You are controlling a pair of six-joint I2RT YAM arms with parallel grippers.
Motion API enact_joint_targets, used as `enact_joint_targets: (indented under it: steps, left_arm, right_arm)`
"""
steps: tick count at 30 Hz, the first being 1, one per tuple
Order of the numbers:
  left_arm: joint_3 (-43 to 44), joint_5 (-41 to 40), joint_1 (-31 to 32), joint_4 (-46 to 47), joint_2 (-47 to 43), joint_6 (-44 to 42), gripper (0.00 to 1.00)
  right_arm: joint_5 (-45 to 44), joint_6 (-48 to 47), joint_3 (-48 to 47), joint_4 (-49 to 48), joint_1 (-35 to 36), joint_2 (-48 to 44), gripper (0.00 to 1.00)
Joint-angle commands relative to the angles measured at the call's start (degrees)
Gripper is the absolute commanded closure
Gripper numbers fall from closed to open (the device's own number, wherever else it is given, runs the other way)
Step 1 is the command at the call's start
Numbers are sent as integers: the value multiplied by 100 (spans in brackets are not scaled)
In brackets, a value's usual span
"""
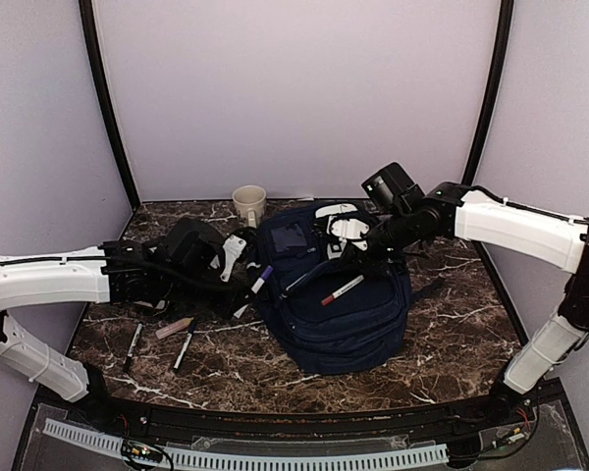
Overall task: Pack the student bag
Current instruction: Pick up the student bag from the upper front pocket, then place the pen in the upper front pocket of the bag.
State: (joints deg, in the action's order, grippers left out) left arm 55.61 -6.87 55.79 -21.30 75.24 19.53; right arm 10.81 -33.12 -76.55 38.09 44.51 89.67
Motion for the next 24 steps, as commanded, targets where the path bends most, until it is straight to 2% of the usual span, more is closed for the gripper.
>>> enact_joint_targets:
  steps: [1, 3, 8, 15, 17, 21, 24]
  left_arm:
    - [-474, 686, 585, 1665, -509, -1415, 94]
    - [-414, 843, 828, 2014, -311, -1798, 93]
    - [655, 852, 1096, 1723, 893, -2757, 94]
    - [2269, -197, 1109, 1205, 2678, -4131, 95]
    - [2675, -556, 1082, 1155, 3126, -4310, 97]
    - [3621, -514, 872, 677, 4008, -4246, 98]
    - [3803, -594, 776, 641, 4285, -4192, 98]
  right_arm:
    - [244, 325, -420, -202, -99, 50, 100]
    - [337, 368, -466, -203, -109, 58, 100]
    - [545, 419, -550, -95, -122, 33, 100]
    - [727, 501, -440, -171, -146, -164, 100]
    - [745, 487, -389, -180, -145, -211, 100]
    - [909, 499, -305, -218, -145, -310, 100]
    - [967, 509, -324, -189, -149, -350, 100]
